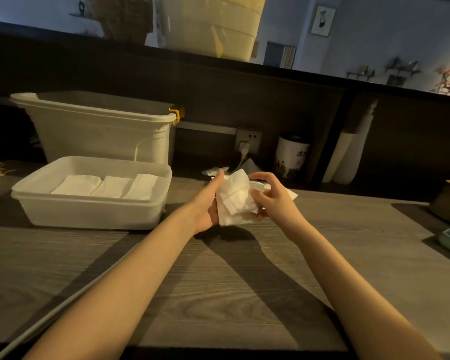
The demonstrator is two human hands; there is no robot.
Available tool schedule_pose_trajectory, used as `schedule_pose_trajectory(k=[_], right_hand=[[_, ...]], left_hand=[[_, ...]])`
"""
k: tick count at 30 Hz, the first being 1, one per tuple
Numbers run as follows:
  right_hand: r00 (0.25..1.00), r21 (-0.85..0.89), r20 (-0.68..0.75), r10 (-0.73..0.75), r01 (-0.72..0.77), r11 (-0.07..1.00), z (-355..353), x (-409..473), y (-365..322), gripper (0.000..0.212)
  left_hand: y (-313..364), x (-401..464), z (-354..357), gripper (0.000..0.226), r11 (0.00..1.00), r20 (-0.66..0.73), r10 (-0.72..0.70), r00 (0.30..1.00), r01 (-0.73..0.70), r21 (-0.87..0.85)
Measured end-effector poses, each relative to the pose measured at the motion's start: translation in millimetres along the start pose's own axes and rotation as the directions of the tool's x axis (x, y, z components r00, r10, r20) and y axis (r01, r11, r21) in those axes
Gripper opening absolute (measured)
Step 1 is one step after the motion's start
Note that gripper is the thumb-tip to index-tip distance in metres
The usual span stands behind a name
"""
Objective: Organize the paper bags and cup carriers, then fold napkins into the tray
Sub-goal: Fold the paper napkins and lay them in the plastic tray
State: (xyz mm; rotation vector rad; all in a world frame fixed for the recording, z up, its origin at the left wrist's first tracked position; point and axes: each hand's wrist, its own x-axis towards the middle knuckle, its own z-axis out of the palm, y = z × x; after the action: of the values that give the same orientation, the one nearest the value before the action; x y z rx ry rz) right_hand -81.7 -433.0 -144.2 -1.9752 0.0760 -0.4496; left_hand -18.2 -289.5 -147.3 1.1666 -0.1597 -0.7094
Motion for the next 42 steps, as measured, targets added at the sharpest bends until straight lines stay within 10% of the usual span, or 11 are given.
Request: schedule_pose_trajectory(k=[19, 38, 42], right_hand=[[0.973, -0.292, 0.108, -0.205, 0.228, 0.929, -8, 2, 7, 0.013], [0.958, 0.167, -0.257, -0.124, 0.171, 0.971, -1, 1, 0, 0.015], [0.992, 0.482, -0.124, 0.022, 0.041, 0.875, -17, -1, -11, 0.015]], left_hand=[[-1, -5, 1, 0.027, 0.973, -0.142, 0.109, 0.984, -0.077, 0.216], [-4, -6, 6, 0.028, 0.987, -0.027, -0.005, 1.0, 0.01, 0.159], [-4, -6, 6, 0.033, 0.996, -0.113, -0.016, 0.994, 0.026, 0.08]])
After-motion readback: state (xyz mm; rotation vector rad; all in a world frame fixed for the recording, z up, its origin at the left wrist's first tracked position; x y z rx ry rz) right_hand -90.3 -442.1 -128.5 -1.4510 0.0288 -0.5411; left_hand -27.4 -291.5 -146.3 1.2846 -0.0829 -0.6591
